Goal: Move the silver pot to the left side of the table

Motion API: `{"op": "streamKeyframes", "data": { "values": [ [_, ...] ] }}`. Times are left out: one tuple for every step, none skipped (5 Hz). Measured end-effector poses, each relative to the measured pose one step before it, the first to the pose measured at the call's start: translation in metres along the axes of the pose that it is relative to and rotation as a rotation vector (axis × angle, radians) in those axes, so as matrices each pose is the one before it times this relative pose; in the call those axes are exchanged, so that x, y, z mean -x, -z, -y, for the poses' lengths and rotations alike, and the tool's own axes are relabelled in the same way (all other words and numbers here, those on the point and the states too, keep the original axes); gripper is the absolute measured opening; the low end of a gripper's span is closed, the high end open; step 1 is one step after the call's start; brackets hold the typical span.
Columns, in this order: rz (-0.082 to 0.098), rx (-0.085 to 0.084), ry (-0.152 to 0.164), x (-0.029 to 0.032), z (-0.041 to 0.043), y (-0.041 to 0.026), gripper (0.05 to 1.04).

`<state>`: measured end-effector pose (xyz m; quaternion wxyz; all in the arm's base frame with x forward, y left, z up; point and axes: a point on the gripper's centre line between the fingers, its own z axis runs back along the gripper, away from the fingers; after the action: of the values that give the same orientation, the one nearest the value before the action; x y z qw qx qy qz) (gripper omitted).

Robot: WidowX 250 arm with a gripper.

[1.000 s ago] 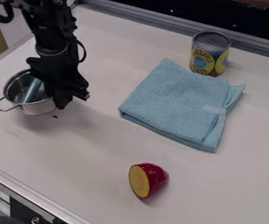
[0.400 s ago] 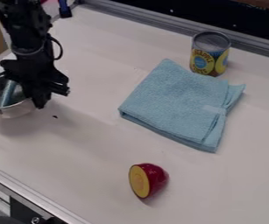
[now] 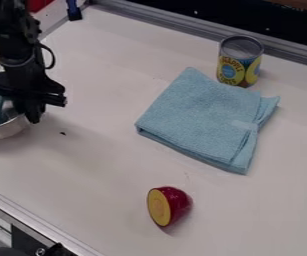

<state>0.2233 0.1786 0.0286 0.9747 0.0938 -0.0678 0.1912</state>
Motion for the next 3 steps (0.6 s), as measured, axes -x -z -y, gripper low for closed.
{"op": "streamKeyframes", "data": {
  "values": [
    [0.0121, -0.0119, -0.0334, -0.00643, -0.00486, 0.00863, 0.058],
    [0.0168, -0.0045, -0.0377, -0.01384, -0.00751, 0.00345, 0.058],
    [0.0069, -0.0027, -0.0283, -0.00882, -0.00252, -0.00086, 0.058]
  ]
}}
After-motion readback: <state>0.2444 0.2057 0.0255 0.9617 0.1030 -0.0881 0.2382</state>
